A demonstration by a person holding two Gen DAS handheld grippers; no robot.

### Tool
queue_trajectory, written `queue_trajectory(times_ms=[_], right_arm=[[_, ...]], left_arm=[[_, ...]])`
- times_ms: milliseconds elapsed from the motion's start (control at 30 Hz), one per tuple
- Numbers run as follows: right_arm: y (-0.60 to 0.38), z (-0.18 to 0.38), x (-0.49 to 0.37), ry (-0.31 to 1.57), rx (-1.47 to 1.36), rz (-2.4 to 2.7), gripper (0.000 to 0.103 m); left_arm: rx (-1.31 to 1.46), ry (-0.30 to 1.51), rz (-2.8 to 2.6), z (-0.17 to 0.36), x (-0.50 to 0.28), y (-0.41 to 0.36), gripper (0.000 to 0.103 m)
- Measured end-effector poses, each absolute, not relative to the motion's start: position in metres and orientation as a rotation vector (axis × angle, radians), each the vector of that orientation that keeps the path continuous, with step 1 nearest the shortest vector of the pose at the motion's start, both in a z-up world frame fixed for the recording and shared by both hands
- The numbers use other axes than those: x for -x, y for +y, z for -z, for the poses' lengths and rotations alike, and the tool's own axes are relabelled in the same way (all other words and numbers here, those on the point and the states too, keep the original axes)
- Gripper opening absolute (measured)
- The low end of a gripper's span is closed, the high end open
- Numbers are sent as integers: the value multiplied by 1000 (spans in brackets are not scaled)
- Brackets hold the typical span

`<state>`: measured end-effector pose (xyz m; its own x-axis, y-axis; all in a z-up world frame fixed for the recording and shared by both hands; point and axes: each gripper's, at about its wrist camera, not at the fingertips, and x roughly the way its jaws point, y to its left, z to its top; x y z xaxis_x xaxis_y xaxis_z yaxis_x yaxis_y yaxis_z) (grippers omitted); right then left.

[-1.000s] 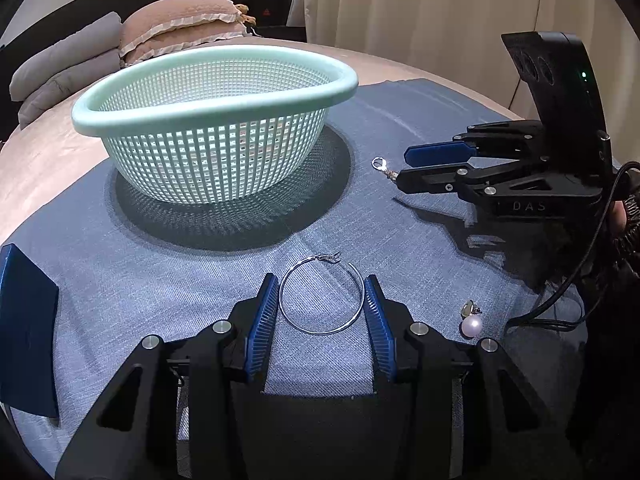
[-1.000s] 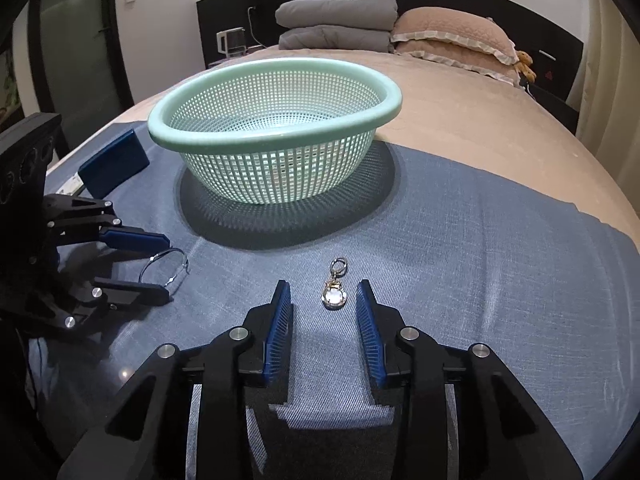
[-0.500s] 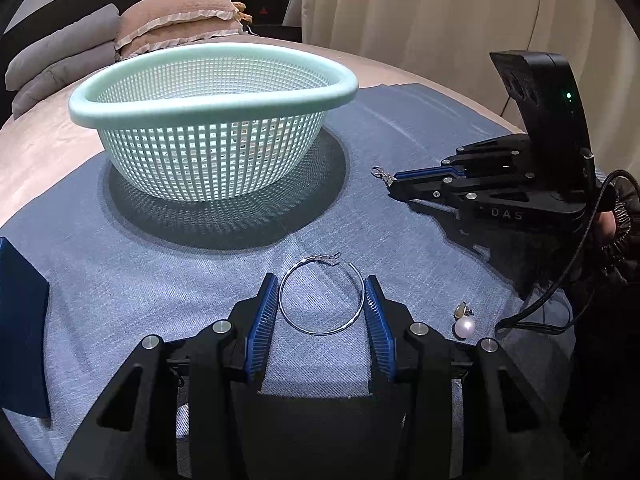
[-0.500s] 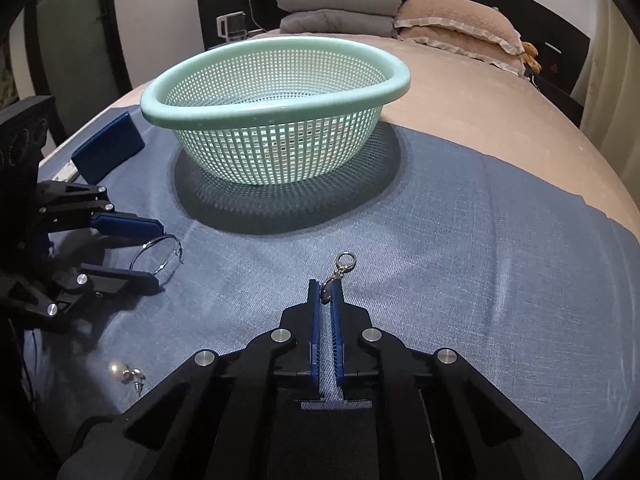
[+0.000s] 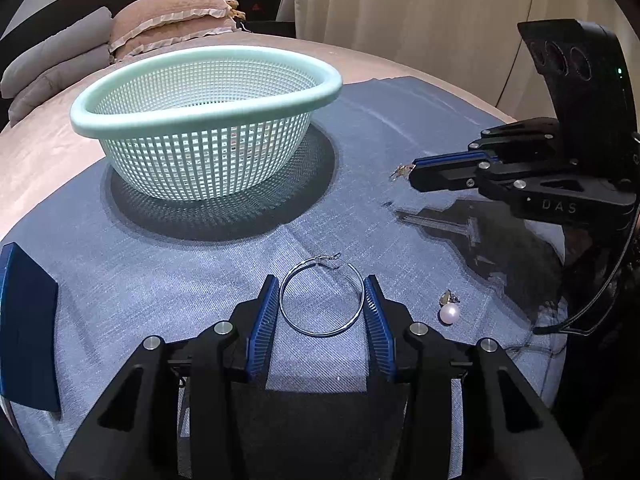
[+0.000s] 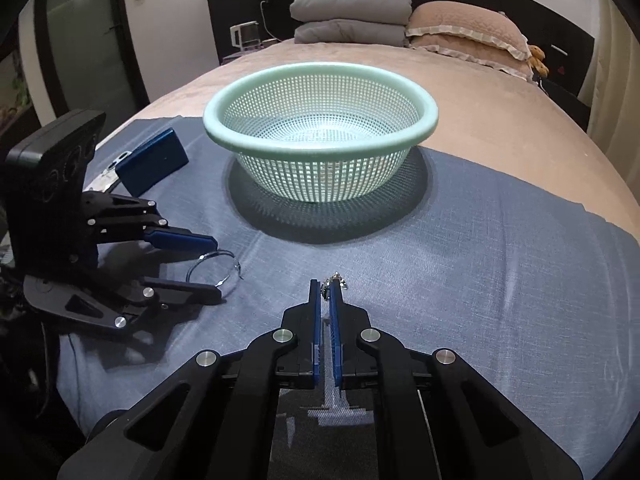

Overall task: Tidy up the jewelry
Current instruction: 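Lift the hoop and clasp charm and carry both over the basket, then open both tools to drop the hoop and charm into the basket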

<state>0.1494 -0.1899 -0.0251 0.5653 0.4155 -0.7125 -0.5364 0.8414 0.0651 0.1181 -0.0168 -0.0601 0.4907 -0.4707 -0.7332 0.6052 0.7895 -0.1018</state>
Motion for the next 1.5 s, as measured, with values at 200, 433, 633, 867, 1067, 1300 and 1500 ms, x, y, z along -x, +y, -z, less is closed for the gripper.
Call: queue_trajectory(times_ms=[200, 433, 633, 867, 1067, 1300, 1500], right_arm=[[-198, -4, -135, 732, 153, -569, 4], [-198, -32, -136, 658, 147, -586, 4], [-193, -65, -139, 568, 153, -599, 4], [-184, -87, -151, 475, 161, -604, 4], [-174, -78, -183, 481, 132, -584, 4], [-173, -48, -216, 558, 58, -549, 4], [-174, -31, -228, 606, 27, -530, 7]], left_arm=[[-219, 817, 627, 38, -110, -12, 44], [-282, 795, 531, 1, -123, 0, 44], [-278, 760, 493, -24, -144, 7, 44], [-287, 732, 496, -40, -171, 0, 44], [-280, 750, 493, -38, -193, -6, 44], [-276, 794, 508, -19, -211, -16, 44], [-262, 827, 501, -6, -221, -16, 45]])
